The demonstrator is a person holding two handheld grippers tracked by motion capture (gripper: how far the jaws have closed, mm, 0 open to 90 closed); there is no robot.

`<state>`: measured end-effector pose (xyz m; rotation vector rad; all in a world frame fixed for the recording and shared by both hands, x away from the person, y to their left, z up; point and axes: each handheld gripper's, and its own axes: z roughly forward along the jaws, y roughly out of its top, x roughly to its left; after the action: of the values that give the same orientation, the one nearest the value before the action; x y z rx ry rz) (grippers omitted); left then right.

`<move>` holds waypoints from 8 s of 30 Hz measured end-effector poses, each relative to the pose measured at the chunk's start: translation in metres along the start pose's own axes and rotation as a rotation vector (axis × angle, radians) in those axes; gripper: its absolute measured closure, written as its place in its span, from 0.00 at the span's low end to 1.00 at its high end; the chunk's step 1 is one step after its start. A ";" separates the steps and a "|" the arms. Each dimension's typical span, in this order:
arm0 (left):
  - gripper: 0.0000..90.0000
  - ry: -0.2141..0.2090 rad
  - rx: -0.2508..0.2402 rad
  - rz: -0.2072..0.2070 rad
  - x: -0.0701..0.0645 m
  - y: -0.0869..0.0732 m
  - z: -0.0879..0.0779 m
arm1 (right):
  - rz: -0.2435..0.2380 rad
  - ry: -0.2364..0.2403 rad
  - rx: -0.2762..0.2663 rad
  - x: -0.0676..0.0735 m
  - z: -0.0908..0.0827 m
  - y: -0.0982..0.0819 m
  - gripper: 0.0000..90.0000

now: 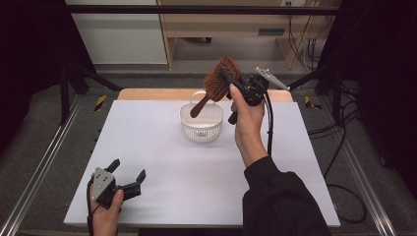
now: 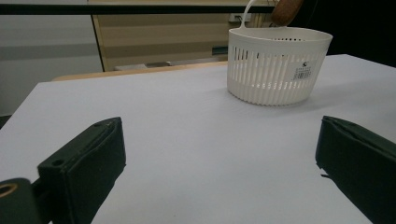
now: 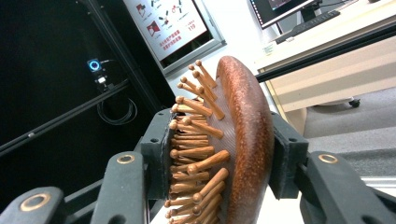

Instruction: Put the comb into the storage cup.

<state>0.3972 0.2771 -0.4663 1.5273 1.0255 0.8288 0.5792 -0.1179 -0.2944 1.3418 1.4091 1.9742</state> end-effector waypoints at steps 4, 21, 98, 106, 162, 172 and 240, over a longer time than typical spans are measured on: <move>0.02 0.001 -0.001 0.000 0.001 0.000 0.000 | -0.001 -0.002 0.006 -0.002 0.001 -0.003 0.57; 0.02 0.009 -0.004 0.006 0.002 0.001 -0.001 | -0.005 -0.024 0.053 -0.012 0.009 -0.029 0.56; 0.02 -0.009 0.002 -0.026 0.003 0.000 0.001 | 0.022 -0.056 0.098 -0.027 0.032 -0.086 0.56; 0.02 -0.010 0.002 -0.024 0.002 0.000 0.001 | 0.030 -0.062 0.098 -0.031 0.033 -0.089 0.56; 0.02 -0.030 0.014 -0.018 0.000 -0.001 0.003 | 0.044 -0.089 0.136 -0.061 0.020 -0.094 0.51; 0.02 -0.030 0.014 -0.018 0.000 -0.001 0.003 | 0.030 -0.093 0.147 -0.064 0.020 -0.094 0.50; 0.02 -0.038 0.025 -0.014 0.000 -0.002 0.003 | -0.053 -0.139 0.240 -0.077 0.012 -0.087 0.24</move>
<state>0.3999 0.2758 -0.4687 1.5494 1.0214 0.7771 0.6073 -0.1310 -0.4068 1.4944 1.6357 1.6847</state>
